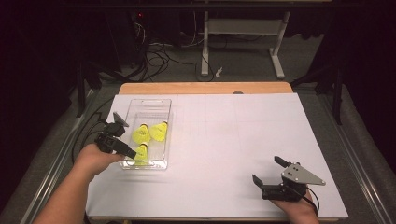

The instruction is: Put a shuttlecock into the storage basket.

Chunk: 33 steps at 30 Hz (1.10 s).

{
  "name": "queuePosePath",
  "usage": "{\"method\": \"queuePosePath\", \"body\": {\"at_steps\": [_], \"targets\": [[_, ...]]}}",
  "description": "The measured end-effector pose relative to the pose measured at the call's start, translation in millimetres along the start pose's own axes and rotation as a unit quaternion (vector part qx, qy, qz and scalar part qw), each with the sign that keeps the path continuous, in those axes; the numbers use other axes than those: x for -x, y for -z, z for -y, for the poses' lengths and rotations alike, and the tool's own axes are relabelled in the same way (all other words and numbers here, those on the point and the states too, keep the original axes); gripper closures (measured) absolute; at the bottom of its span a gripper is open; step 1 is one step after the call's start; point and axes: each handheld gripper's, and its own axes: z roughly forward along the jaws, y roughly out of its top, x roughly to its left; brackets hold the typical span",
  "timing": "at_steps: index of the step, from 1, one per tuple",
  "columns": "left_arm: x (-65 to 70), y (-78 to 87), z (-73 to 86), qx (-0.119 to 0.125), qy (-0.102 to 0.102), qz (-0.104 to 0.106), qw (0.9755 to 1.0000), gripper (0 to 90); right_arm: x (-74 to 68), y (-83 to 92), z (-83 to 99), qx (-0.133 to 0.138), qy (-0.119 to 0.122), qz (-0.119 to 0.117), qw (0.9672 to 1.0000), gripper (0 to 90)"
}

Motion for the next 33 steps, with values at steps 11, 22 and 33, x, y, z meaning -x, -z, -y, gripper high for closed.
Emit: {"method": "queuePosePath", "body": {"at_steps": [11, 22, 33], "targets": [[14.0, 13.0, -4.3, -0.005, -0.004, -0.013, 0.9999, 50.1, -0.8, -0.1, -0.5, 0.001, 0.001, 0.0, 1.0, 1.1], [25.9, 20.7, -11.6, -0.002, -0.036, -0.008, 0.9993, 32.7, -0.7, 0.6, -0.6, 0.002, 0.002, -0.001, 1.0, 1.1], [37.2, 19.9, -17.4, -0.024, -0.043, -0.009, 0.9988, 4.5, -0.3, 0.6, -0.5, 0.002, -0.001, -0.001, 1.0, 1.1]]}}
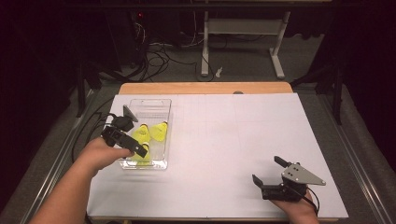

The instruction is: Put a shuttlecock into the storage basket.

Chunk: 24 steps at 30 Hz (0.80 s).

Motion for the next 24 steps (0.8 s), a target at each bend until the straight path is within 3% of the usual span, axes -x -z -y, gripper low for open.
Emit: {"method": "queuePosePath", "body": {"at_steps": [2, 7, 10, 14, 21, 24], "targets": [[1.7, -1.2, -1.4, -0.003, -0.001, -0.004, 1.0, 0.3, 0.0, -0.3, 0.0, 0.0, 0.0, 0.0, 1.0, 1.1], [3.1, -4.4, -2.9, -0.001, -0.002, -0.009, 1.0, 0.3, 0.0, -0.4, 0.1, 0.0, 0.0, -0.001, 1.0, 1.1], [5.3, -6.6, -2.1, 0.023, -0.004, -0.01, 0.9997, 0.3, 0.3, -0.3, 0.1, 0.0, -0.001, -0.001, 1.0, 1.1], [7.0, -12.4, 1.0, 0.061, -0.014, 0.004, 0.998, 0.8, 0.4, -0.1, 0.1, 0.001, -0.001, -0.001, 1.0, 1.2], [4.7, -24.1, 11.4, 0.135, -0.018, 0.008, 0.9906, 0.8, 0.4, 0.3, -0.1, 0.002, -0.001, -0.001, 1.0, 1.1], [1.6, -27.1, 18.1, 0.168, -0.015, 0.014, 0.9855, 0.8, 0.5, -0.3, 0.1, 0.0, -0.001, -0.001, 1.0, 1.2]]}}
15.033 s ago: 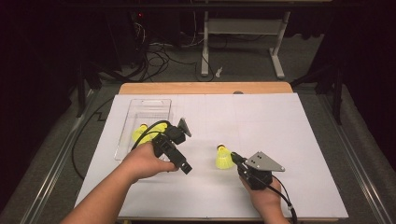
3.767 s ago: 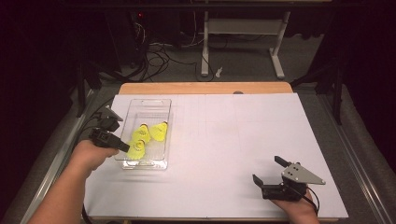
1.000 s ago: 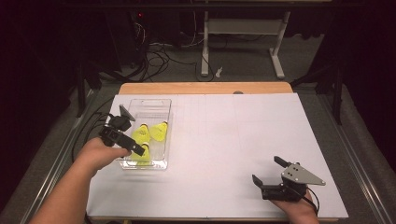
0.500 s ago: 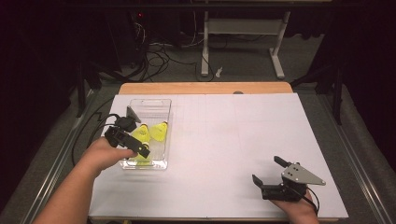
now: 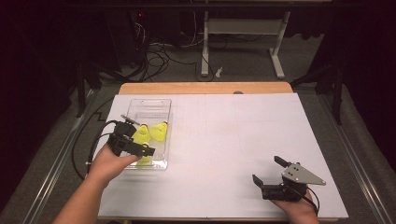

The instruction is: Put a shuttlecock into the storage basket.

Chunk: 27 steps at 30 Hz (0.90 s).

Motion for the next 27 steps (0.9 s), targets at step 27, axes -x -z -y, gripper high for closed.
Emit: {"method": "queuePosePath", "body": {"at_steps": [27], "targets": [[5.1, -5.5, 49.4, 0.203, -0.035, 0.004, 0.9786, 0.4, 1.3, 1.4, 0.1, 0.005, -0.008, 0.005, 0.9999, 1.1]]}}
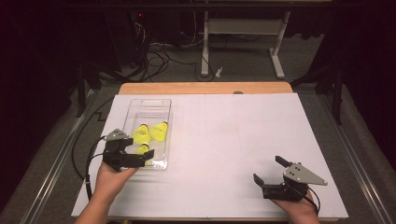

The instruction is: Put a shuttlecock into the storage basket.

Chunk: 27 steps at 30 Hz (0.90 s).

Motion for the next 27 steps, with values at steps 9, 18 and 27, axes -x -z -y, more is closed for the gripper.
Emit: {"method": "queuePosePath", "body": {"at_steps": [9, 18, 27], "targets": [[11.6, 7.8, 10.7, 0.052, -0.025, 0.002, 0.9984, 0.4, -0.6, -0.9, 0.2, 0.0, -0.002, 0.002, 1.0, 1.1], [18.5, 26.9, 28.7, 0.106, -0.04, 0.02, 0.9934, 0.6, -3.2, -1.5, -0.3, 0.001, -0.001, 0.002, 1.0, 1.1], [16.3, 28.6, 46.7, 0.132, -0.049, 0.015, 0.9899, 0.6, -4.7, -1.3, -0.4, 0.004, -0.001, 0.004, 1.0, 1.0]]}}
